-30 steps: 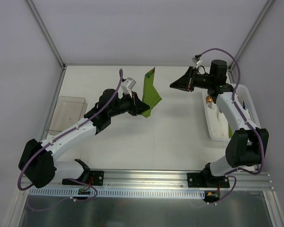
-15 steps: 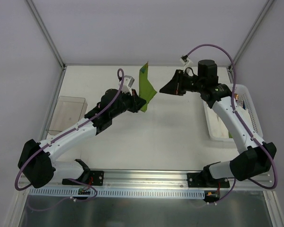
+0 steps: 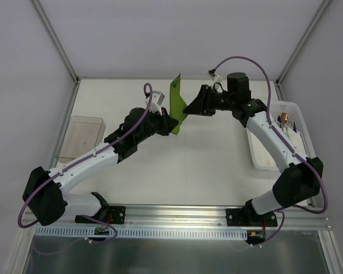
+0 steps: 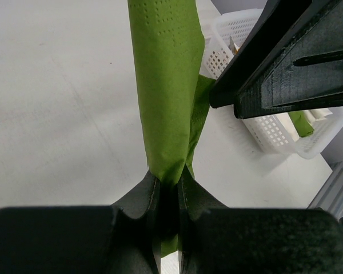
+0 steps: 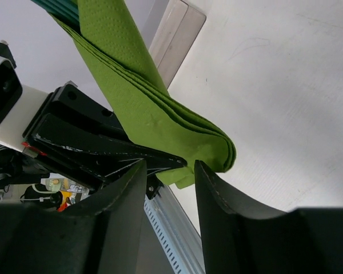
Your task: Place the utensils on the paper napkin and roll it up
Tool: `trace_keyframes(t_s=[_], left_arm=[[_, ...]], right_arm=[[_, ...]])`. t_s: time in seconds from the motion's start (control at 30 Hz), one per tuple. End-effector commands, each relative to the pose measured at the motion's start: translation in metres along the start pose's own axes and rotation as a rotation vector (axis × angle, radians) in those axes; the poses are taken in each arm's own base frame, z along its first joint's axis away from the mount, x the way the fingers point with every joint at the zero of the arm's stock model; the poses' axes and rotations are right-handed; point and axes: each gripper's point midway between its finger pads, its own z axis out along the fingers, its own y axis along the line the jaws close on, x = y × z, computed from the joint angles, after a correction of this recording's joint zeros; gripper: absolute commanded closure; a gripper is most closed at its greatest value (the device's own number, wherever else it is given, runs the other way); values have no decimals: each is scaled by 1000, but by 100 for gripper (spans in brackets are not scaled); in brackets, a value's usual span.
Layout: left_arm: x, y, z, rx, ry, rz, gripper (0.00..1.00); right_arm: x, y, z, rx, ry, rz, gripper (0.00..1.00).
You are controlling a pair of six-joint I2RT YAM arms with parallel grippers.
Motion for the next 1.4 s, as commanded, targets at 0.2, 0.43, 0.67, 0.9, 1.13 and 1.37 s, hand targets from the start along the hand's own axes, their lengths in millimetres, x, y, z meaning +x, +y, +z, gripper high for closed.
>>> trace_keyframes(t_s=[0.2,0.43,0.67,0.9,1.13,1.37], left_arm=[[-43,-37,2,127,-112,-38,100],[-44,-48,-1,184,-116,-49,100],[-47,-53,-4,211,-132,-61,100],[-52,-59,-7,241,-145,-67,100],[-44,-68,-3,305,-117,-91,100],[-38,-80,-3,389,-108,-122,100]], right_arm=[[-10,28,8,-145,-19,-66,52],[-9,25,9,-137,-21,-84,45],[-3,27,5,-144,-15,-98,39],[6,29,1,-165,-1,-114,38],[2,45,-2,-244,-12,-121,40],[0,53,-3,-294,-21,-133,42]])
